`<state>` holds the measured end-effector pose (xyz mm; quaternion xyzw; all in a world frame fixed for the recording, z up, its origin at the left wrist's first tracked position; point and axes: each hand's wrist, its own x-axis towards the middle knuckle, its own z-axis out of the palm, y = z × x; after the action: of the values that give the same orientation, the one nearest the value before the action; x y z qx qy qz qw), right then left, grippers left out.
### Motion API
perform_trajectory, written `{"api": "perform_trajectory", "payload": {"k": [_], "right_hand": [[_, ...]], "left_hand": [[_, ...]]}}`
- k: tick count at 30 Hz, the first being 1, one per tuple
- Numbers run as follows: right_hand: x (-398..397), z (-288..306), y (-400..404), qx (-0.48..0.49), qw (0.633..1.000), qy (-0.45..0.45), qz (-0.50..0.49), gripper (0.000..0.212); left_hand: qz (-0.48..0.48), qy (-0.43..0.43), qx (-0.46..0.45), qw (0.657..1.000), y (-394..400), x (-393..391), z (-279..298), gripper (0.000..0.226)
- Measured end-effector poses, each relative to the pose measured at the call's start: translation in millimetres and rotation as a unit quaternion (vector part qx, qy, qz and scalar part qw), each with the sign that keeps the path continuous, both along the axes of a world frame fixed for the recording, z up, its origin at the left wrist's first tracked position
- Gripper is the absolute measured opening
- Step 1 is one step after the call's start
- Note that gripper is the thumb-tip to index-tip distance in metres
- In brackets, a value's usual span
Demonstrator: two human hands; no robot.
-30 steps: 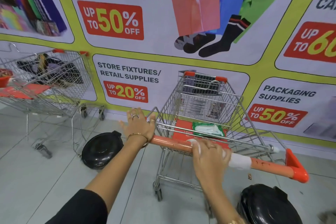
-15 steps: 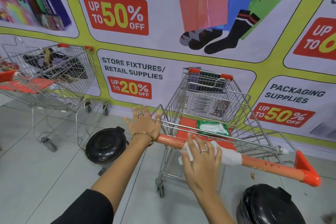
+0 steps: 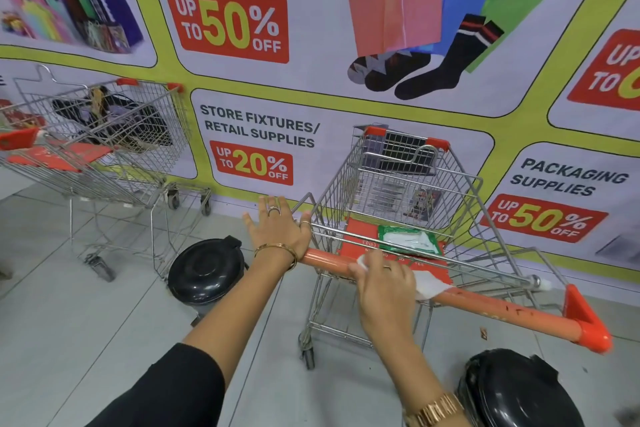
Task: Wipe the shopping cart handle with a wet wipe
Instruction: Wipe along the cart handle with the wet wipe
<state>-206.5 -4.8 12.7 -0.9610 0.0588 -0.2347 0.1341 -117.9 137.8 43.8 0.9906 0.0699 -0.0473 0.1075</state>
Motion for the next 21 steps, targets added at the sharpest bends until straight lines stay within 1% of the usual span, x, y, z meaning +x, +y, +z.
{"api": "perform_trajectory", "payload": {"k": [3, 6, 7, 9, 11, 13, 18, 21], "right_hand": [[7, 1, 20, 0.0, 0.998, -0.006, 0.057, 0.03], [3, -2, 11, 0.038, 0.99, -0.021, 0.135, 0.038], [-1, -3, 2, 0.043, 0.987, -0.019, 0.153, 0.036], [-9, -7, -21, 0.036, 0.99, -0.024, 0.133, 0.03], [-16, -6, -39, 0.024, 0.996, -0.032, 0.08, 0.032], [-16, -3, -35, 0.034, 0.998, -0.031, 0.05, 0.034], [2, -1, 15, 0.035, 0.995, -0.002, 0.09, 0.033], [1, -6, 4, 0.021, 0.99, -0.002, 0.138, 0.032]], "left_hand": [[0.0, 0.0, 0.01, 1.0, 2, 1, 0, 0.069], [0.0, 0.002, 0.008, 1.0, 4, 2, 0, 0.069], [0.0, 0.002, 0.006, 1.0, 4, 3, 0, 0.069], [-0.002, 0.002, 0.004, 1.0, 4, 2, 0, 0.069], [-0.001, 0.001, -0.001, 1.0, 2, 2, 0, 0.069], [0.0, 0.0, -0.001, 1.0, 0, 2, 0, 0.068], [0.0, -0.001, 0.016, 1.0, -3, 0, 0, 0.068], [0.002, 0.003, 0.014, 1.0, 0, -1, 0, 0.068]]}}
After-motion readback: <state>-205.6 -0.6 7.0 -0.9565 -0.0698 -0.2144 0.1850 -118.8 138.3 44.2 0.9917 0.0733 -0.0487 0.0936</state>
